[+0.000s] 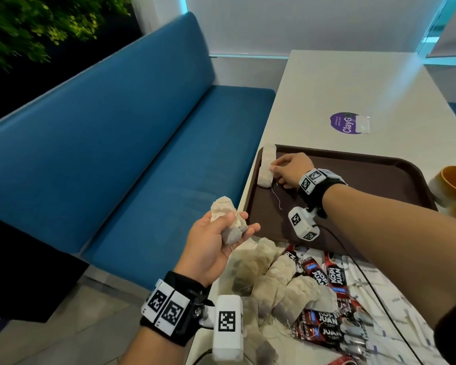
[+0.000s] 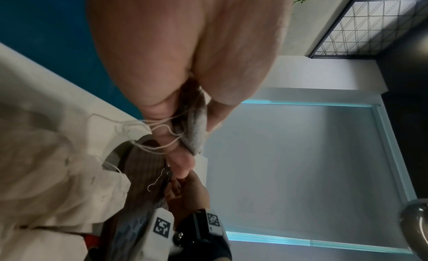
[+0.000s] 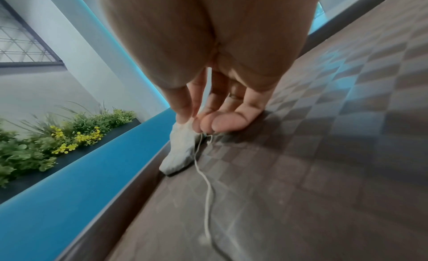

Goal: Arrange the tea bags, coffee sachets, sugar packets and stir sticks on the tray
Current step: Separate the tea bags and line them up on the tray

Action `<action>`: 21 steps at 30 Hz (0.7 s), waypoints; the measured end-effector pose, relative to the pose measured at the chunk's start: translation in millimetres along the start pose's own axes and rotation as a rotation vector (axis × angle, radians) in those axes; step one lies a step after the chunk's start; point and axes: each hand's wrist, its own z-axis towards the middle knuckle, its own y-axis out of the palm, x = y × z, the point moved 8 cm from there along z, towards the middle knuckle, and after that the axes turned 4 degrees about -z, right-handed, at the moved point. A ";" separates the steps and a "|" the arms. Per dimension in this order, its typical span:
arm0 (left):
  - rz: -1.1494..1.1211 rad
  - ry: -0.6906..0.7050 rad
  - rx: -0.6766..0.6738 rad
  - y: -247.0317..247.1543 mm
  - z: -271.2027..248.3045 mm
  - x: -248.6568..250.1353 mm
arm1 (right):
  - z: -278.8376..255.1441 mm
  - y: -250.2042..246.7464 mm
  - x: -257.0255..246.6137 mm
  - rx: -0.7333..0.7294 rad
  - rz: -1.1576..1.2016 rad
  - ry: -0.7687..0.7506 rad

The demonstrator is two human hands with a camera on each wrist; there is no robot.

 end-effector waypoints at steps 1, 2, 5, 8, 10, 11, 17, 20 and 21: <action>-0.008 -0.009 0.002 -0.6 0.2 -1.5 | 0.4 -0.3 0.9 0.006 0.012 0.007; -0.021 -0.019 0.001 -1.1 0.2 -3.3 | 0.7 0.1 2.2 0.015 0.023 0.015; -0.072 -0.041 0.001 -2.1 0.3 -9.7 | -2.0 0.6 3.9 0.052 0.022 0.008; -0.106 -0.060 -0.019 -0.8 -0.3 -15.3 | -8.1 1.2 5.0 0.043 0.039 0.004; -0.120 -0.075 -0.036 0.6 -1.1 -18.2 | -13.1 1.8 7.2 0.027 0.061 0.018; -0.132 -0.083 -0.040 0.9 -1.2 -19.1 | -16.2 1.5 8.6 0.020 0.079 0.028; -0.170 -0.081 -0.053 3.8 -0.7 -15.8 | -57.6 -6.1 5.1 -0.050 0.158 0.007; -0.130 -0.063 -0.091 11.2 -4.0 -16.1 | -90.9 -11.5 -5.5 -0.120 0.166 -0.088; -0.118 -0.063 -0.109 14.3 -5.5 -17.5 | -102.3 -13.1 -9.1 -0.145 0.153 -0.123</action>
